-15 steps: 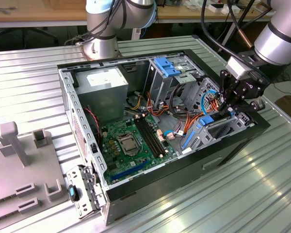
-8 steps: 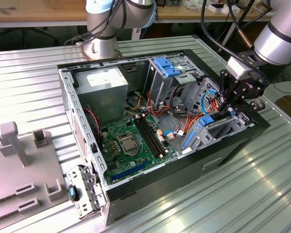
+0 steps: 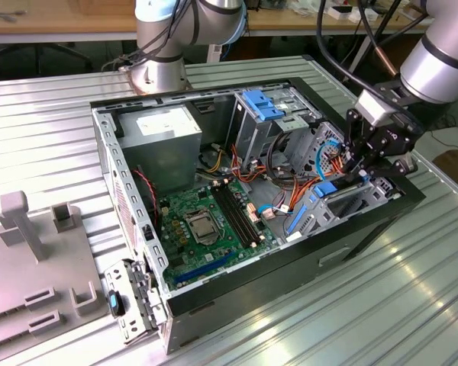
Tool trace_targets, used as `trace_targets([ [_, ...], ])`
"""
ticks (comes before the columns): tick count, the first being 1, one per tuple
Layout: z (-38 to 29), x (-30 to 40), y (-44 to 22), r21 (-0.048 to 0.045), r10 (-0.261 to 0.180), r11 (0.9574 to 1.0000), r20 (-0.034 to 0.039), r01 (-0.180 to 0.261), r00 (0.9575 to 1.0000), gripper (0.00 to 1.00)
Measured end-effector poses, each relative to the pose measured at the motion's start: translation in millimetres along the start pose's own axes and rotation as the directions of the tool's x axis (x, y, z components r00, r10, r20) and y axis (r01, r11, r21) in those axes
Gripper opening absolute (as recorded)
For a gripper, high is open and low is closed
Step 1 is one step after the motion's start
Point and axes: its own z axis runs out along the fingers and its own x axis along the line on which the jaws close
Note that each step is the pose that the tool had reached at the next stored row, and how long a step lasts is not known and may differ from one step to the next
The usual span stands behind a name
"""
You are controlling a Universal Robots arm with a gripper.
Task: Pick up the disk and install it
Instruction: 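Insert the first disk wire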
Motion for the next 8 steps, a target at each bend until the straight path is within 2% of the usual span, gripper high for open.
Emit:
trace_targets([
  [8, -11.8, -0.9, -0.5, 0.0009, 0.0, 1.0, -0.0003, 0.0, 1.0, 0.24],
])
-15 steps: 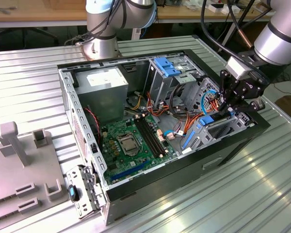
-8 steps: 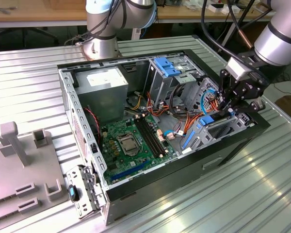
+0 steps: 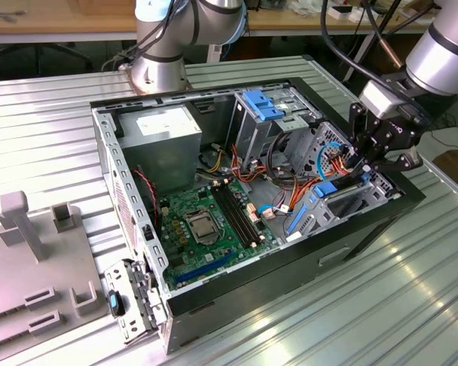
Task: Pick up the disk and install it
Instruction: 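Insert the first disk wire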
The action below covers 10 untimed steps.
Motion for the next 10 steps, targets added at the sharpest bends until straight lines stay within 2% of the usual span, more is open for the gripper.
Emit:
trace_targets([
  [4, -0.6, -0.1, 0.0, 0.0001, 0.0, 1.0, 0.0002, 0.0, 1.0, 0.22],
  [6, -0.7, -0.1, 0.0, 0.0001, 0.0, 1.0, 0.0, 0.0, 1.0, 0.11],
  [10, -0.7, -0.1, 0.0, 0.0001, 0.0, 1.0, 0.0001, 0.0, 1.0, 0.11],
])
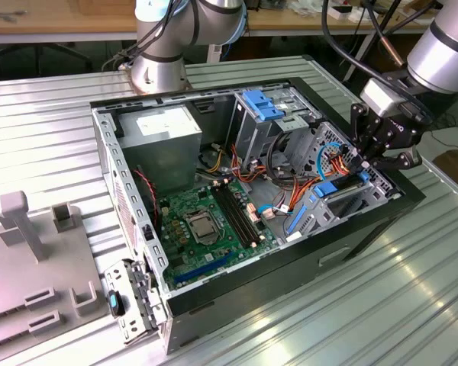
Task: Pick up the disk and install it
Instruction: 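Insert the first disk wire, then insert the second disk wire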
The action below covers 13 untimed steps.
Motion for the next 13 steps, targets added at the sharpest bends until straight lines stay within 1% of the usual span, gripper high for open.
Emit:
trace_targets([
  [9, -0.4, 0.0, 0.7, 0.0, 0.0, 1.0, -0.0003, 0.0, 1.0, 0.11],
  [13, -2.6, -0.1, 1.5, -0.0001, -0.001, 1.0, -0.001, 0.001, 1.0, 0.11],
])
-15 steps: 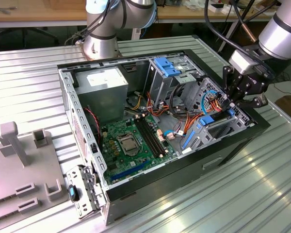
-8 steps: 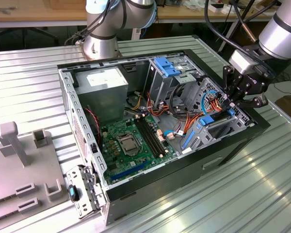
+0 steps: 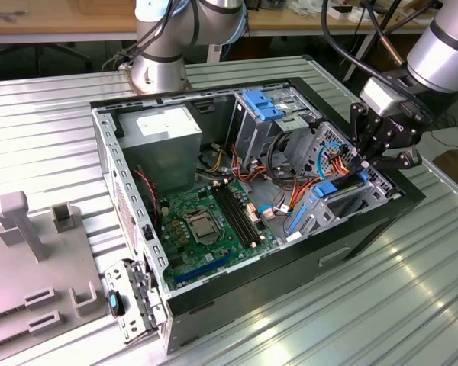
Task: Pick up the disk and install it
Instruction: 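Insert the second disk wire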
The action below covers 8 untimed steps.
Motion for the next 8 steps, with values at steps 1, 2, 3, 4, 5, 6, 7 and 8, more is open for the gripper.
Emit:
trace_targets([
  [1, -0.6, 0.0, 0.0, 0.0, 0.0, 1.0, -0.0009, 0.0, 1.0, 0.11],
  [2, -1.9, -0.1, 0.0, 0.0001, 0.0, 1.0, -0.0017, 0.0, 1.0, 0.11],
  [3, -3.5, -0.2, -0.1, 0.0001, 0.0, 1.0, -0.002, 0.0, 1.0, 0.11],
  [4, -6.2, -0.4, -0.2, 0.0001, 0.0, 1.0, -0.0021, 0.0, 1.0, 0.11],
  [5, -7.8, -0.4, -0.2, 0.0, 0.0, 1.0, -0.0021, 0.0, 1.0, 0.11],
  [6, -10.1, -0.5, -0.3, -0.0001, 0.0, 1.0, -0.0022, 0.0, 1.0, 0.11],
  [7, -12.0, -0.7, -0.4, -0.0003, 0.0, 1.0, -0.0024, 0.0, 1.0, 0.11],
  [8, -13.8, -0.8, -0.4, -0.0009, 0.0, 1.0, -0.0025, 0.0, 1.0, 0.11],
])
